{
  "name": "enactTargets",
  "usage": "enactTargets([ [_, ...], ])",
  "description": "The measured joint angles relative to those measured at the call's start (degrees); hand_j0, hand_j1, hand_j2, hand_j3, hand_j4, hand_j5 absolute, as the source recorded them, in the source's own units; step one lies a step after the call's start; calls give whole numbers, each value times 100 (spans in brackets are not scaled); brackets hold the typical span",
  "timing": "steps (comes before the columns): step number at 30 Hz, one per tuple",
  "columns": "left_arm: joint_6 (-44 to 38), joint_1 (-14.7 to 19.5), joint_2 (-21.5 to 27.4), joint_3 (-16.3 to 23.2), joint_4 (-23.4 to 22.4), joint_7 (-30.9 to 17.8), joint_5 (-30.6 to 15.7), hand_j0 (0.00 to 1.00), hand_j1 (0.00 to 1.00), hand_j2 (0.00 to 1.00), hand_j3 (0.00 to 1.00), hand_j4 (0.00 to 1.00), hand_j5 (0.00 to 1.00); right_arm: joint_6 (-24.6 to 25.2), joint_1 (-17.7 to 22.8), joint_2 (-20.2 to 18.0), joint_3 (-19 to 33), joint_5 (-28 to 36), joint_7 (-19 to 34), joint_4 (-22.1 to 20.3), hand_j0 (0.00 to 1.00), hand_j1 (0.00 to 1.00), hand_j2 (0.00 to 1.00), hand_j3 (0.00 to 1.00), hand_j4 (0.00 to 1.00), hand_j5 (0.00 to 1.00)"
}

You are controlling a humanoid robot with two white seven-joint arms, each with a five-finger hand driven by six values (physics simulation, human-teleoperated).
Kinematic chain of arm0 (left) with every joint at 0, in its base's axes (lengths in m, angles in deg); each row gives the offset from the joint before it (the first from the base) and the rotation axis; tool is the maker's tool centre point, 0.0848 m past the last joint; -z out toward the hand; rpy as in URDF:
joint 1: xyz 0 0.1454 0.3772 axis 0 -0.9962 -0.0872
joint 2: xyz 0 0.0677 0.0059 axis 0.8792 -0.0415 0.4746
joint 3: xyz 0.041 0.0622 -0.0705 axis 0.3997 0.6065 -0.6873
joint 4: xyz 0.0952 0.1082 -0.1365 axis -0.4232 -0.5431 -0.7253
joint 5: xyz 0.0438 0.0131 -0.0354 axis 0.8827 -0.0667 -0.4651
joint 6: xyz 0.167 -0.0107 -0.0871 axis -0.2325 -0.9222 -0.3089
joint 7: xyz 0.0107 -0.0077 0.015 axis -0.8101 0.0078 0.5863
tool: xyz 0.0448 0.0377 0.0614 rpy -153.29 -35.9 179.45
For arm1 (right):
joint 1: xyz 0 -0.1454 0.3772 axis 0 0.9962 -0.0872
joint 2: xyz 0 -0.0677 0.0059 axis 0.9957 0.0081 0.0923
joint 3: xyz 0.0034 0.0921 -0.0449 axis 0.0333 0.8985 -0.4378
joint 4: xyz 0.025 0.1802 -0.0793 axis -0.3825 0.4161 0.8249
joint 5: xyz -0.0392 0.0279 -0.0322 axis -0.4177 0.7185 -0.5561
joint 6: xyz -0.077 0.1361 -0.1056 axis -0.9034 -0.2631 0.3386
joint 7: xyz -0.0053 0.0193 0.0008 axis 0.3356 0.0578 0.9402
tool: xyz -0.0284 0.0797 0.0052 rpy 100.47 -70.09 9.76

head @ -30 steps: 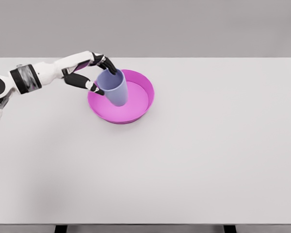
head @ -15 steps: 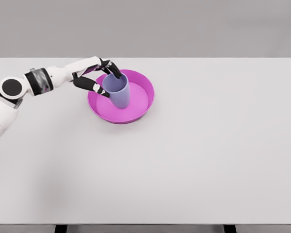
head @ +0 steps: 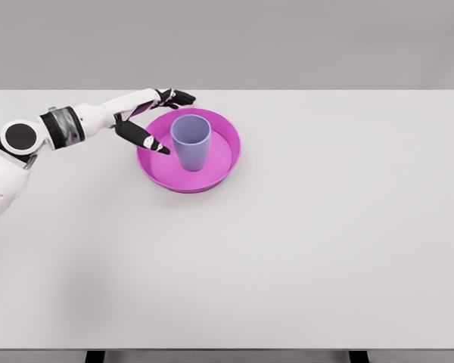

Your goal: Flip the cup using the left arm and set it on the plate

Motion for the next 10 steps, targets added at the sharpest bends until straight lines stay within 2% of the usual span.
enactTargets([
  [3,91,-53,329,-21,307,0,-164,100,100,100,100,100,100,0,0,0,0,0,0,0,100,100,100,100,100,100],
  [5,224,-193,956,8,803,0,-665,100,100,100,100,100,100,0,0,0,0,0,0,0,100,100,100,100,100,100],
  [7,317,-527,1606,-8,1268,-1,-1093,100,100,100,100,100,100,0,0,0,0,0,0,0,100,100,100,100,100,100],
  [10,385,-782,2377,-42,1740,0,-1446,100,100,100,100,100,100,0,0,0,0,0,0,0,100,100,100,100,100,100],
])
